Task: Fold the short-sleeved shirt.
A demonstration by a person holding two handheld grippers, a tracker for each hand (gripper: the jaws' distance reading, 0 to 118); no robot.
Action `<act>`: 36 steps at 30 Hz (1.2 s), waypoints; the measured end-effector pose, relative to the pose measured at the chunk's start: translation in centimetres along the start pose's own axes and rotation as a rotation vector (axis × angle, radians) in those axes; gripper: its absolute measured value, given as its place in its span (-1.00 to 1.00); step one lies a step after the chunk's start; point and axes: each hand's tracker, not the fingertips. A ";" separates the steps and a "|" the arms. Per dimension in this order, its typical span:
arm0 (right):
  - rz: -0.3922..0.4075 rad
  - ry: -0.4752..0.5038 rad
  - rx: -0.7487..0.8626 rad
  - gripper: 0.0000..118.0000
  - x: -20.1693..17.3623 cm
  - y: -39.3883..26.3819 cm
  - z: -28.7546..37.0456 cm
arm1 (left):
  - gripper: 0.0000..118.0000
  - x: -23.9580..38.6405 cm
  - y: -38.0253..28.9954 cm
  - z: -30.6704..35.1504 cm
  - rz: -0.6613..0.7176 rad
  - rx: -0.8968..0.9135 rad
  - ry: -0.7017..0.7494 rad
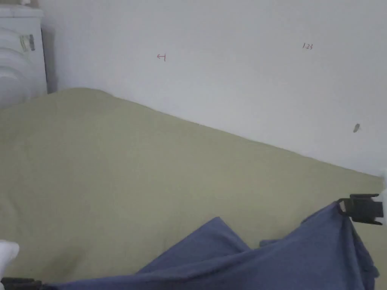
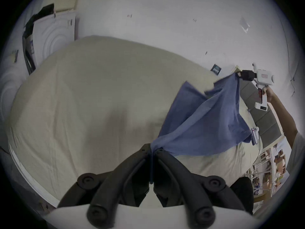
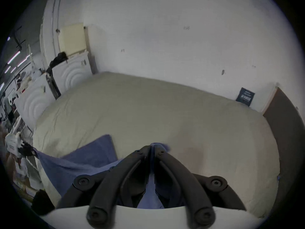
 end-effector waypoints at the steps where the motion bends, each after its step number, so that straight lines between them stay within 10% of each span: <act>1: -0.002 -0.019 0.013 -0.85 0.1 0.5 0.9 | -0.95 0.4 1.1 0.4 -0.014 0.017 0.003; 36: -0.027 -0.428 0.501 -0.85 8.1 22.7 9.1 | -0.95 11.2 43.6 0.1 -0.234 0.581 0.245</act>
